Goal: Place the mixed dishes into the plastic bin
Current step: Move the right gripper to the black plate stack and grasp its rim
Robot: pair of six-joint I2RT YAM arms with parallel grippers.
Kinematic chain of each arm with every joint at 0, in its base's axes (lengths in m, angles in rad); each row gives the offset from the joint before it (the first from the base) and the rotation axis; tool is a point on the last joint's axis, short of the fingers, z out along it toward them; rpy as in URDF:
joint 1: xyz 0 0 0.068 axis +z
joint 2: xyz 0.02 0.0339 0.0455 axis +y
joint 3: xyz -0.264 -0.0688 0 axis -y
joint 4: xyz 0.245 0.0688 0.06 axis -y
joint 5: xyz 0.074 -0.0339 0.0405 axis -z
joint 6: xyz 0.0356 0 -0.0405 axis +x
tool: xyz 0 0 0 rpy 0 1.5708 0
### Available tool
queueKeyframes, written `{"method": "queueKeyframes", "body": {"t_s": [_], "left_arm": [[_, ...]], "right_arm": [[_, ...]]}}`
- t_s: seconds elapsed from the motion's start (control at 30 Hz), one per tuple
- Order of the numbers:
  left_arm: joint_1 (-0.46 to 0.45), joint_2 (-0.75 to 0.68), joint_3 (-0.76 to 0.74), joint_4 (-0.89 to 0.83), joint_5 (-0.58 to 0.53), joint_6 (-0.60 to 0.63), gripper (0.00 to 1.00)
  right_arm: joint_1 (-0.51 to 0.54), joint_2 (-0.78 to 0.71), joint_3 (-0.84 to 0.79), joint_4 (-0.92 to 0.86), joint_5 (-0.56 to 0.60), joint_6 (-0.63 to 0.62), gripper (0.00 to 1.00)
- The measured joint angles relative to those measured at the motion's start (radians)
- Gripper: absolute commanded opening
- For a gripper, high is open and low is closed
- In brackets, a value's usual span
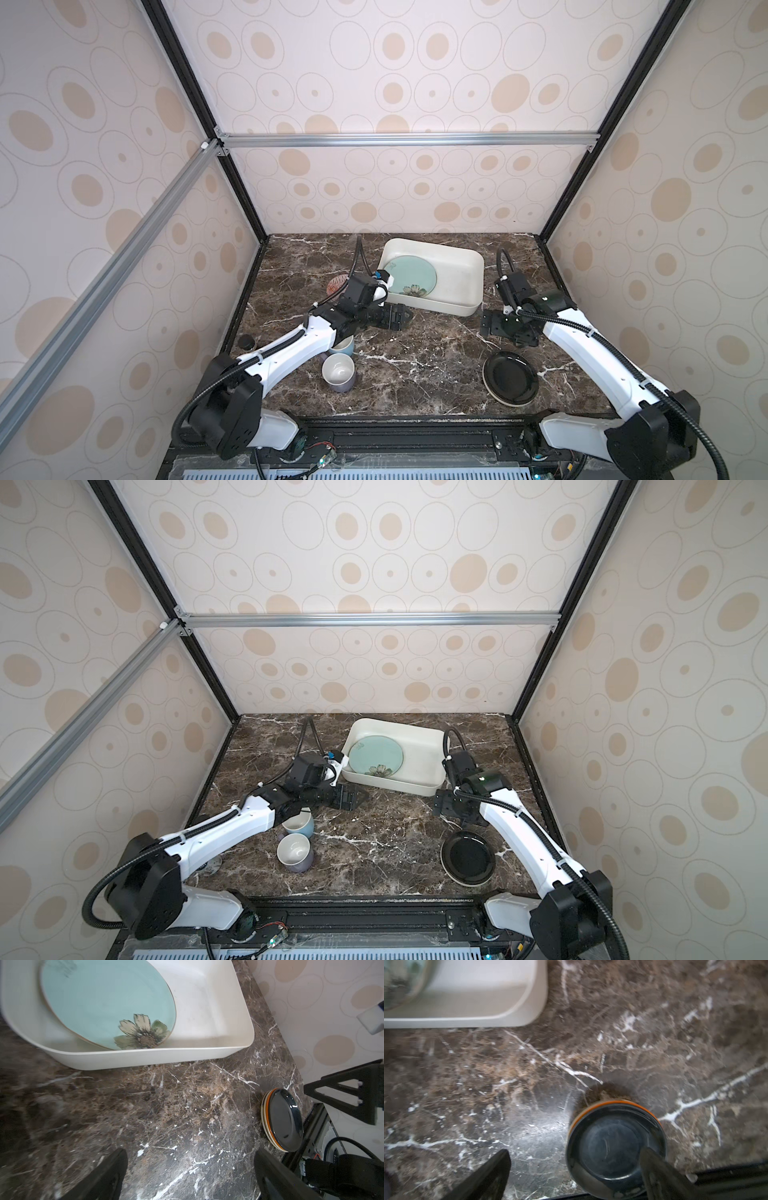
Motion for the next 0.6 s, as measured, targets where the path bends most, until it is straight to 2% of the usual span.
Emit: {"method": "queueKeyframes", "body": {"t_s": [0.2,0.33,0.43,0.6], "left_arm": [[-0.017,0.060,0.003,0.078,0.050,-0.030,0.95],[-0.017,0.061,0.003,0.120,0.071,-0.044,0.95],[-0.017,0.061,0.003,0.132,0.090,-0.049,0.95],[-0.017,0.061,0.003,0.134,0.105,-0.049,0.95]], "right_arm": [[-0.123,-0.165,-0.119,-0.059,0.045,0.154,1.00],[-0.231,-0.243,-0.199,-0.040,0.015,0.223,1.00],[-0.307,-0.269,-0.285,-0.009,-0.029,0.266,1.00],[-0.335,-0.261,-0.341,0.018,-0.073,0.300,1.00]]}}
